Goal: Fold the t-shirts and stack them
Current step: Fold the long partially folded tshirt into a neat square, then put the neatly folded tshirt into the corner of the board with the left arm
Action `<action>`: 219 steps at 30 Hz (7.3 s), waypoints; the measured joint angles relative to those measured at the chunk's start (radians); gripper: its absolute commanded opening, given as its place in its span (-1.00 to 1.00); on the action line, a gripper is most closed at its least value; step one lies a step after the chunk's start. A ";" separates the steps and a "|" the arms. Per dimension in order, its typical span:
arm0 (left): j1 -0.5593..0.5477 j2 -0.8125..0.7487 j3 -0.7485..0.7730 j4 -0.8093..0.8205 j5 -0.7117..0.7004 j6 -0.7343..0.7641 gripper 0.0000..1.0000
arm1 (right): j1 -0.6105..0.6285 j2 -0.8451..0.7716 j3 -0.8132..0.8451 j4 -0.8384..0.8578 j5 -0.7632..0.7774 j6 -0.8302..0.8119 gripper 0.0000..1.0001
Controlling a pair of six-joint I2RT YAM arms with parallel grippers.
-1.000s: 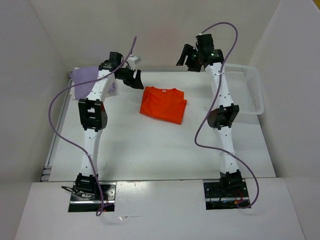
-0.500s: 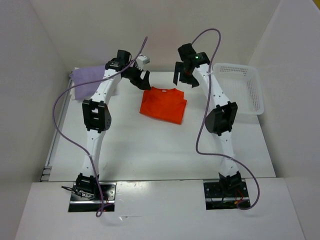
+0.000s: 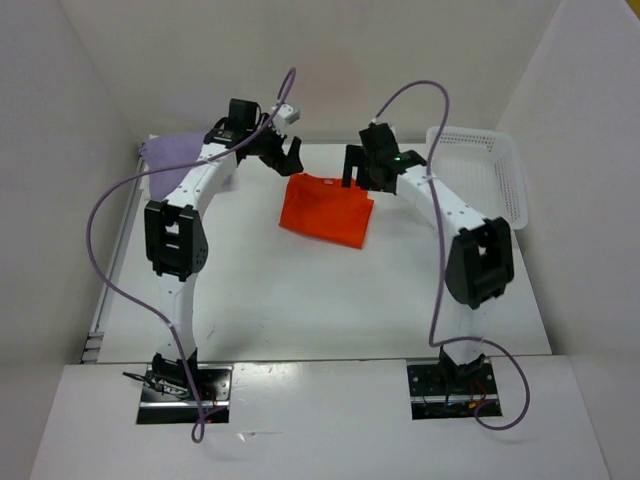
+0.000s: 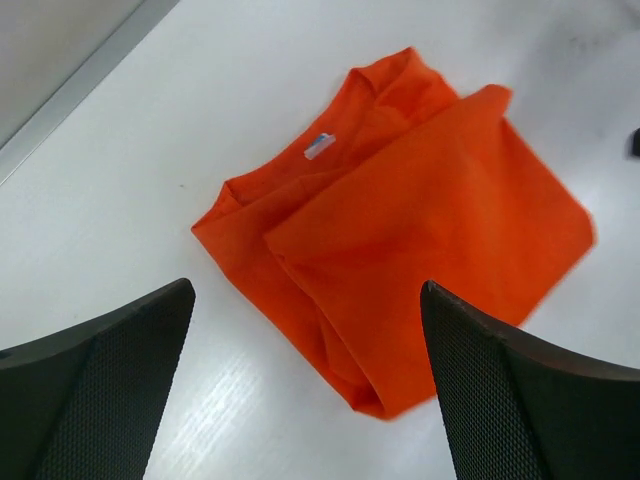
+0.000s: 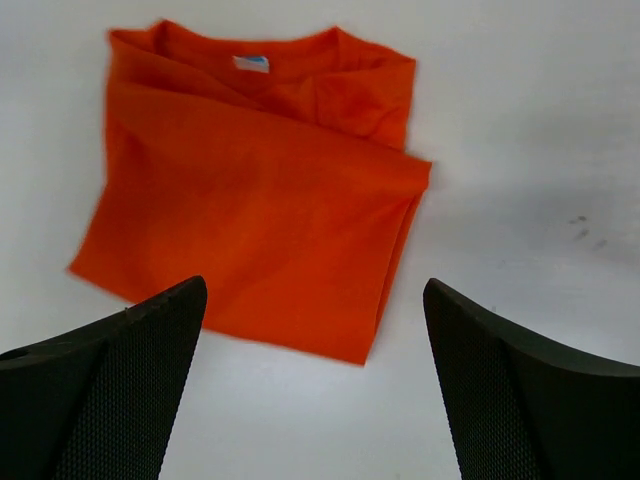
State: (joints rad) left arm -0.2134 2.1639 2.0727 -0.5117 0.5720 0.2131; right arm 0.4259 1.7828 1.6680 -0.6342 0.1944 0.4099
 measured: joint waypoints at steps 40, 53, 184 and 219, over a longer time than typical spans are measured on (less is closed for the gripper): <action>-0.026 0.356 0.182 -0.007 0.007 0.073 -0.06 | -0.208 0.395 -0.072 0.318 -0.364 -0.113 -0.07; -0.026 0.357 0.185 -0.027 0.063 0.045 -1.00 | -0.208 0.397 -0.071 0.301 -0.394 -0.124 -1.00; 0.321 0.097 0.194 -0.145 -0.696 0.197 -1.00 | -0.142 0.087 0.155 0.069 -0.050 -0.237 0.49; 0.547 0.260 0.439 -0.298 -0.581 0.075 1.00 | -0.138 0.087 0.185 0.063 -0.048 -0.252 0.49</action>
State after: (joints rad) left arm 0.3336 2.4237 2.5114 -0.8093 -0.0093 0.2882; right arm 0.2878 1.8694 1.8534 -0.5713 0.1463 0.1581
